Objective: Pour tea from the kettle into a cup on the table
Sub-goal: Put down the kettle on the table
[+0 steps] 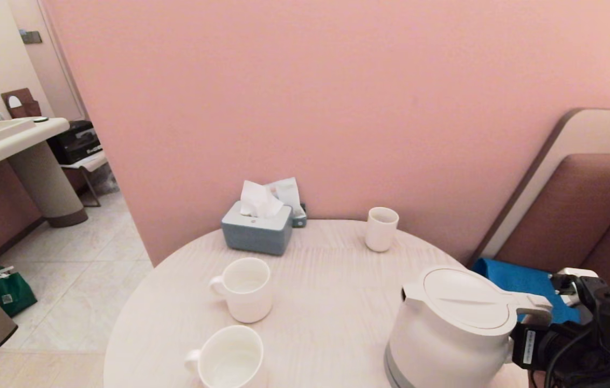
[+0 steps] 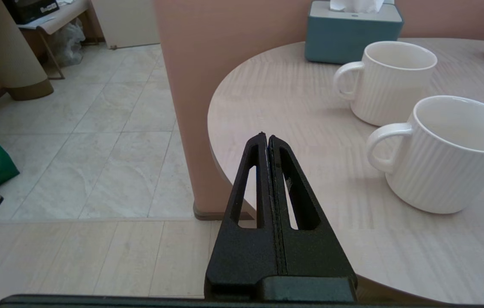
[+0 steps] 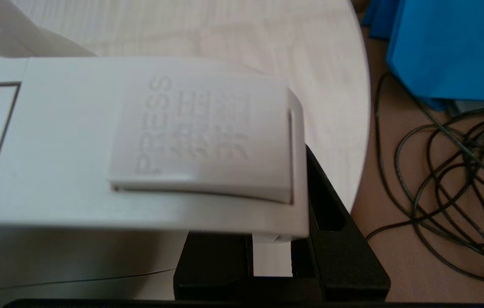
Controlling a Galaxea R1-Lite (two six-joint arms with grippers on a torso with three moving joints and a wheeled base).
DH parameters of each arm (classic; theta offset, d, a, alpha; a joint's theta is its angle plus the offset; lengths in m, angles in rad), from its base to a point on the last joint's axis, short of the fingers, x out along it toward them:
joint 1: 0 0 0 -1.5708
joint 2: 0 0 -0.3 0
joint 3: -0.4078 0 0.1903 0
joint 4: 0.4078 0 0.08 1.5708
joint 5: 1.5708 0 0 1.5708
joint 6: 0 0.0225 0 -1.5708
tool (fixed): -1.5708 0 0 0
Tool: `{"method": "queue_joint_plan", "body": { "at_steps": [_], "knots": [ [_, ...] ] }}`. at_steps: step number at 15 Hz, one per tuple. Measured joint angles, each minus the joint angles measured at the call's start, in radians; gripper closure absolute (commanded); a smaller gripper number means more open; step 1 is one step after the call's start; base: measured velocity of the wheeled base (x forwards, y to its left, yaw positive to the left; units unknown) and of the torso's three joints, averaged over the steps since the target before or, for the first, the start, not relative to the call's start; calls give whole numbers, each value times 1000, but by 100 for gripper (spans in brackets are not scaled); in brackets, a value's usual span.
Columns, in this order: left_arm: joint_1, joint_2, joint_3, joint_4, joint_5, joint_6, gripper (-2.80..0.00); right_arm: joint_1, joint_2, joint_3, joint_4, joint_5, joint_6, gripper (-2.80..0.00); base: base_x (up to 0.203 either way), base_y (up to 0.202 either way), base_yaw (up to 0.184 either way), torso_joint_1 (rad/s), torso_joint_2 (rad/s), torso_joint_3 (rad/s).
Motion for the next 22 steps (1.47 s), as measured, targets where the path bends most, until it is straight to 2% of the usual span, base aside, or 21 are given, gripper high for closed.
{"method": "queue_joint_plan", "body": {
  "at_steps": [5,14,22],
  "knots": [
    [0,0,0,0,0,0,0,15,-5,16,3,-4,-7,0,0,0,0,0,0,0],
    [0,0,0,0,0,-1,0,17,-14,10,3,18,-76,0,0,0,0,0,0,0],
    [0,0,0,0,0,0,0,18,-15,16,4,31,-79,0,0,0,0,0,0,0]
  ]
}}
